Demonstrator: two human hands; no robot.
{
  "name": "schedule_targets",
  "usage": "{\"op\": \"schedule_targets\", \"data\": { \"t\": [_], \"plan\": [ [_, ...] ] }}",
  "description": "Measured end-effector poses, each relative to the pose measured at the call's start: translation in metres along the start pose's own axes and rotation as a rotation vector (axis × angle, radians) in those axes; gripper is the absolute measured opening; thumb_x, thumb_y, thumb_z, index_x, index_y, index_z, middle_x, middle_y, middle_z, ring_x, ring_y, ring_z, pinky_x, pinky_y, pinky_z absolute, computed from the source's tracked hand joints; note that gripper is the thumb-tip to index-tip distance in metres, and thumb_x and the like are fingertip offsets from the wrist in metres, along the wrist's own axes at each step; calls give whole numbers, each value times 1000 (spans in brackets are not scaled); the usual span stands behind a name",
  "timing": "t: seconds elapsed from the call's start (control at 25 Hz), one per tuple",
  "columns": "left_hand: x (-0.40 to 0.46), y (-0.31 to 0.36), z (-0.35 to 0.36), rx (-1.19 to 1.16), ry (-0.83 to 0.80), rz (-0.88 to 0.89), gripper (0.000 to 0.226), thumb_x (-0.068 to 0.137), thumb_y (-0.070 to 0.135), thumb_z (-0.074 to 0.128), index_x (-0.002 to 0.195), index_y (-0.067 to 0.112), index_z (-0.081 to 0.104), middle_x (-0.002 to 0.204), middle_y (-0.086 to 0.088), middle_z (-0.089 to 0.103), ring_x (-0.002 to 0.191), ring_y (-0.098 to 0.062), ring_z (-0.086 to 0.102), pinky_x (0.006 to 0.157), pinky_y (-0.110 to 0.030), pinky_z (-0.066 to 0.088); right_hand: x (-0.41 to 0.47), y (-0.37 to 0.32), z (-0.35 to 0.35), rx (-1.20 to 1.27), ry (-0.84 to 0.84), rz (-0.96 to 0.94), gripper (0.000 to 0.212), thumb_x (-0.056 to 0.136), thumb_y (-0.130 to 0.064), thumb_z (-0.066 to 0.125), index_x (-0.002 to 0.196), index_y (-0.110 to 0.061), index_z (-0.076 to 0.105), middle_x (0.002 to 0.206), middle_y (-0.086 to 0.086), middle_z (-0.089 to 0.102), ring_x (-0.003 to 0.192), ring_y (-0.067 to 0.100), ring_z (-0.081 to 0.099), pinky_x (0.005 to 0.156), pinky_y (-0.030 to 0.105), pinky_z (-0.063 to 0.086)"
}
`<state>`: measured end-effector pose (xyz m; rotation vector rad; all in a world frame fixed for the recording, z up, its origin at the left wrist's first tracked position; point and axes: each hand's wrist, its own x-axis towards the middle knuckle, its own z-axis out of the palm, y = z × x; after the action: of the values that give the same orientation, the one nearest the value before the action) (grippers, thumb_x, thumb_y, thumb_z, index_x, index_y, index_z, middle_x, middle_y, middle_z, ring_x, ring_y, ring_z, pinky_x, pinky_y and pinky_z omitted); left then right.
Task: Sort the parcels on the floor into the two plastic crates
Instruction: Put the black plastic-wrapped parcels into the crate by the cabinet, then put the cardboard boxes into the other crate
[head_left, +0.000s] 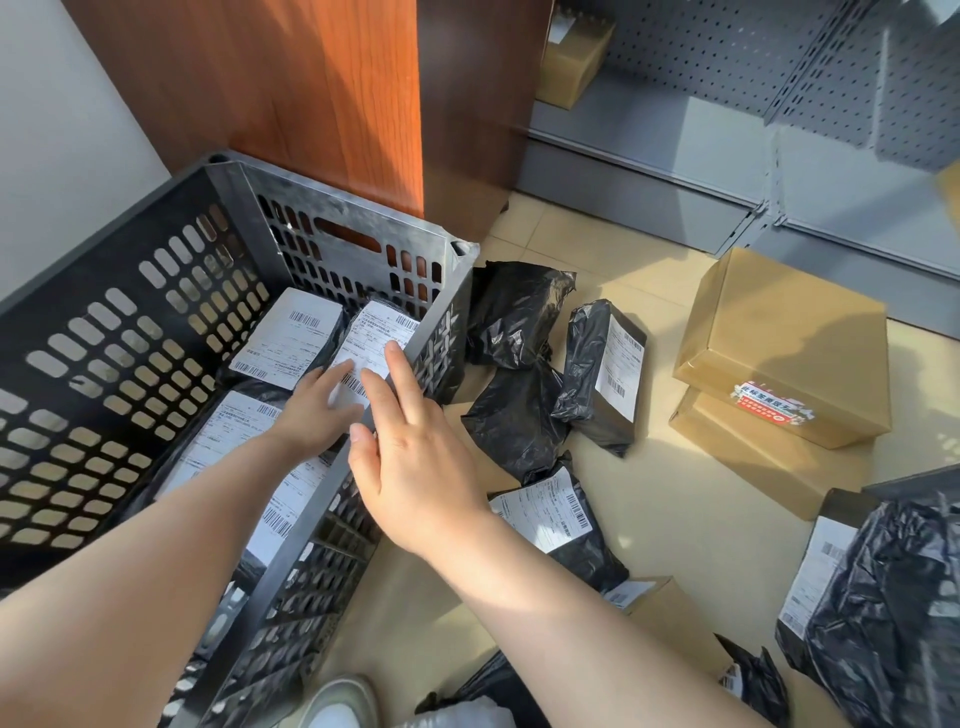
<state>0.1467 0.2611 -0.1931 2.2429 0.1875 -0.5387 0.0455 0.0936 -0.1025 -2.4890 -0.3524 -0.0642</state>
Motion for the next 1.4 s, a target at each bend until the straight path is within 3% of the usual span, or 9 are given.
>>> {"op": "schedule_targets", "data": {
  "t": [0.16,0.32,0.48,0.68,0.84,1.0,1.16,1.4],
  "plan": [
    [-11,22,-4,203,162,-27,57,97,51,39,151,37,30,165,-6,9,150,-31,13,120,-53,10,3,4,-17,28,-126,19,55,104,-41,37,155,-22,28,167,-5,2,136,27,35,107,42,38],
    [-25,72,-16,-177,164,96,52,103,42,36,153,26,32,160,-2,26,148,-19,23,119,-42,19,-2,2,-37,38,-196,48,63,103,-45,36,158,-25,14,167,-6,-1,149,23,14,119,42,24],
    [-42,124,-23,-117,169,232,44,104,35,37,147,28,41,154,2,36,139,-15,35,110,-34,27,-10,17,-69,34,-168,164,64,103,-46,36,158,-26,12,167,-2,2,151,22,8,122,42,16],
    [-49,178,-9,-65,270,319,43,103,30,39,144,20,45,145,-7,43,132,-21,43,108,-32,30,-26,70,-122,-43,-102,350,63,104,-46,35,158,-24,12,167,2,9,152,25,12,122,44,17],
    [-52,212,27,6,306,393,39,100,26,43,138,21,51,144,-4,45,131,-22,42,114,-38,30,-47,133,-164,67,45,656,62,103,-44,39,157,-19,20,162,5,26,147,29,25,118,41,25],
    [-50,240,79,68,199,387,41,101,30,43,141,22,47,149,-3,42,140,-21,33,118,-40,25,-83,206,-192,150,162,927,62,102,-43,41,156,-16,24,159,10,33,144,33,29,114,39,27],
    [-47,263,141,27,80,342,45,101,31,43,145,23,44,152,-4,39,141,-22,32,118,-40,24,-119,264,-213,157,223,1067,59,102,-42,42,153,-15,28,153,13,41,139,37,36,111,41,35],
    [-32,306,222,-34,-113,183,51,99,32,41,148,20,37,148,-9,44,129,-28,45,104,-33,38,-141,325,-238,288,380,1206,57,103,-40,42,152,-15,27,152,12,42,134,36,44,107,40,37]
  ]
}}
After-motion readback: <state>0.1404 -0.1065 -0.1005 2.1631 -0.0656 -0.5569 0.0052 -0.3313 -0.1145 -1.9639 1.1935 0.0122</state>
